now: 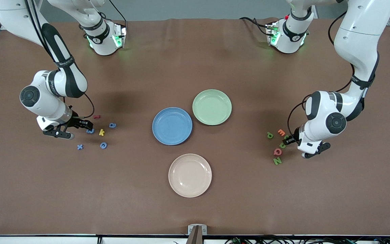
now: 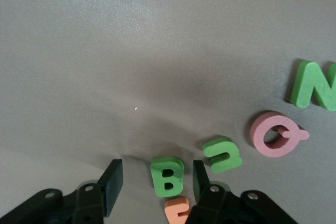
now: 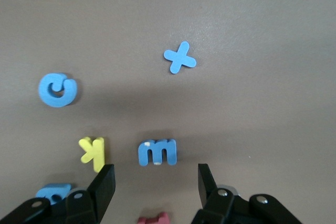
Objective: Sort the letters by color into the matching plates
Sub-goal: 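Grasp the green B with the left gripper while the right gripper grasps the m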
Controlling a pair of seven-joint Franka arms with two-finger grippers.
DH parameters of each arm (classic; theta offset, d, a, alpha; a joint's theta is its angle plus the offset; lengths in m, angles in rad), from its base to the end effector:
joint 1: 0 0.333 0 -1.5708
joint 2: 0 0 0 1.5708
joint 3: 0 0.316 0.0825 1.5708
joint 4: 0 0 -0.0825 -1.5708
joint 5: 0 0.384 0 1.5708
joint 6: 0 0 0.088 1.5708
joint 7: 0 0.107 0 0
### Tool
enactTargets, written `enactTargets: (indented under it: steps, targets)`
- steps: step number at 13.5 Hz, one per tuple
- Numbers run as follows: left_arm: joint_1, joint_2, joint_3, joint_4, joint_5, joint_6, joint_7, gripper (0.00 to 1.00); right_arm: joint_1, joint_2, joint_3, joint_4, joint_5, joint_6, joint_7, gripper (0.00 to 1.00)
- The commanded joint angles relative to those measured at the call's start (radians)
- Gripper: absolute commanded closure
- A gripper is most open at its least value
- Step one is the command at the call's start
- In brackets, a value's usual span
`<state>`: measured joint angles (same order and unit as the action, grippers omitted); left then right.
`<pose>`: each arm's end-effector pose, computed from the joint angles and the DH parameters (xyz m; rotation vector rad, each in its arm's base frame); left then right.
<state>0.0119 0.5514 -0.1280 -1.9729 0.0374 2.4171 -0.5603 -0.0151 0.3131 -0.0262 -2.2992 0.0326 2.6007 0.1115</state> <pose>0.5982 -0.0685 0.1803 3.0565 0.6679 -0.1739 0.5272 -0.0228 0.2105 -3.1208 0.2810 0.0183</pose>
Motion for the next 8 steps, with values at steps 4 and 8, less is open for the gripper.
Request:
enactTargets:
  steps: [4,8]
  targets:
    - [0.005,0.019,-0.002,0.011,-0.002,0.008,-0.016,0.41,0.02,0.073,-0.001,-0.002,0.004,0.081,0.037,0.27]
    - [0.002,0.025,-0.002,0.011,-0.002,0.008,-0.016,0.79,0.012,0.092,-0.003,0.012,0.003,0.084,0.036,0.27]
